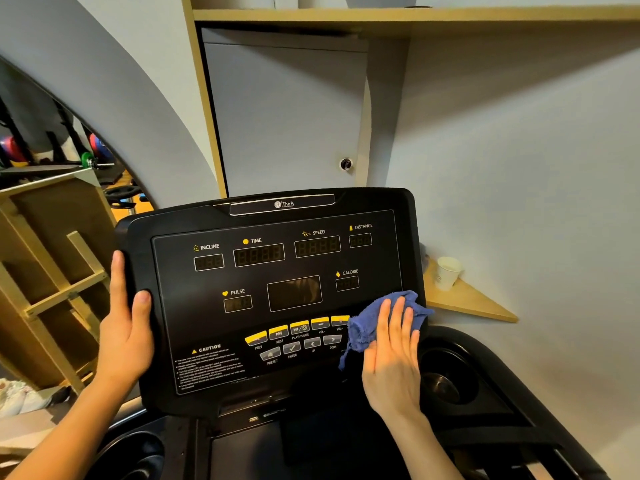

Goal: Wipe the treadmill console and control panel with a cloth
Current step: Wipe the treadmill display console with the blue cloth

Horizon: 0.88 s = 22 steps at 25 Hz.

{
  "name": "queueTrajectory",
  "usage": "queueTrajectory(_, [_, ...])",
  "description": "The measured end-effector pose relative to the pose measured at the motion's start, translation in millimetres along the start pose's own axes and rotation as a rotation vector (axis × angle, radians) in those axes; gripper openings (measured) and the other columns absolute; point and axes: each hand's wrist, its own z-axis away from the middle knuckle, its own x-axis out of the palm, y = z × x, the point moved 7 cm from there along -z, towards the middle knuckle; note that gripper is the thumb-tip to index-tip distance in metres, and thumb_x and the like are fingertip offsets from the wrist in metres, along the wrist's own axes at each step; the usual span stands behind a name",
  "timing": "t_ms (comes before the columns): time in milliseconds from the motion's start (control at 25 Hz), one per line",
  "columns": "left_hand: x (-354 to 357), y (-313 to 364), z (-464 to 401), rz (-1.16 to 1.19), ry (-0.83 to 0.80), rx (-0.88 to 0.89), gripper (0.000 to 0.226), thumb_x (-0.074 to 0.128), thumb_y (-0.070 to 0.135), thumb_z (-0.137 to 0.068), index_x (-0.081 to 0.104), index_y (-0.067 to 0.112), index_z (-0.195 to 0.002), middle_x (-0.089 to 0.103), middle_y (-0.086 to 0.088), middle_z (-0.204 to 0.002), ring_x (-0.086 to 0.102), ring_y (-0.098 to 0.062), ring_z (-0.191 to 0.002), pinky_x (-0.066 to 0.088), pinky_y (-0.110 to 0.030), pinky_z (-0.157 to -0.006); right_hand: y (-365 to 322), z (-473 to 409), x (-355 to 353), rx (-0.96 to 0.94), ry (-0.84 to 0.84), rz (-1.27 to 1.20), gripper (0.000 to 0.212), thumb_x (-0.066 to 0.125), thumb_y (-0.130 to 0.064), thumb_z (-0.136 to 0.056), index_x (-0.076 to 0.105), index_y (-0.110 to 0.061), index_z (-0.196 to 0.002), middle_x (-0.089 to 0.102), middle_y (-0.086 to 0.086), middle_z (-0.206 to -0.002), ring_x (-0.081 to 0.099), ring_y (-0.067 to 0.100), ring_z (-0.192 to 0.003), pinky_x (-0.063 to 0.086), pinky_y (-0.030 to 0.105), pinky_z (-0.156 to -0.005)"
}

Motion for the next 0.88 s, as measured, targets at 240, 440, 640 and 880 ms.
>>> queueTrajectory(240, [0,3,0,-0.007,0.010,-0.021,0.064,0.028,0.042,-0.097,0.004,0.036,-0.156,0.053,-0.029,-0.136,0.055,-0.057,-0.106,0.040,-0.055,-0.089,7,-23,-4,0.027,0.013,0.043,0.073,0.026,-0.034,-0.096,-0.002,-0.016,-0.161,-0.002,0.011,-0.169,-0.003,0.030,-0.155,0.017,0.057,-0.122])
queueTrajectory(440, [0,6,0,-0.010,0.018,-0.012,0.065,0.028,0.041,-0.095,0.005,0.035,-0.156,0.052,-0.028,-0.137,0.056,-0.058,-0.105,0.042,-0.058,-0.089,3,-61,-22,0.049,0.050,0.035,0.078,0.023,-0.045,-0.094,-0.009,-0.018,-0.160,-0.006,0.012,-0.168,-0.005,0.033,-0.155,0.016,0.058,-0.122])
queueTrajectory(640, [0,5,-1,-0.020,0.014,-0.035,0.067,0.028,0.045,-0.093,0.004,0.037,-0.155,0.054,-0.029,-0.135,0.056,-0.058,-0.105,0.042,-0.059,-0.090,-14,-113,-47,0.031,0.119,0.028,0.080,0.026,-0.047,-0.094,-0.005,-0.015,-0.161,-0.006,0.014,-0.168,-0.007,0.035,-0.154,0.016,0.059,-0.122])
queueTrajectory(880, [-1,-2,-3,0.001,-0.019,-0.015,0.066,0.027,0.049,-0.094,0.000,0.042,-0.154,0.056,-0.023,-0.135,0.062,-0.048,-0.101,0.045,-0.051,-0.085,-42,-158,-63,0.091,0.185,0.000,0.081,0.025,-0.047,-0.093,-0.006,-0.015,-0.160,-0.010,0.014,-0.168,-0.008,0.037,-0.154,0.016,0.062,-0.120])
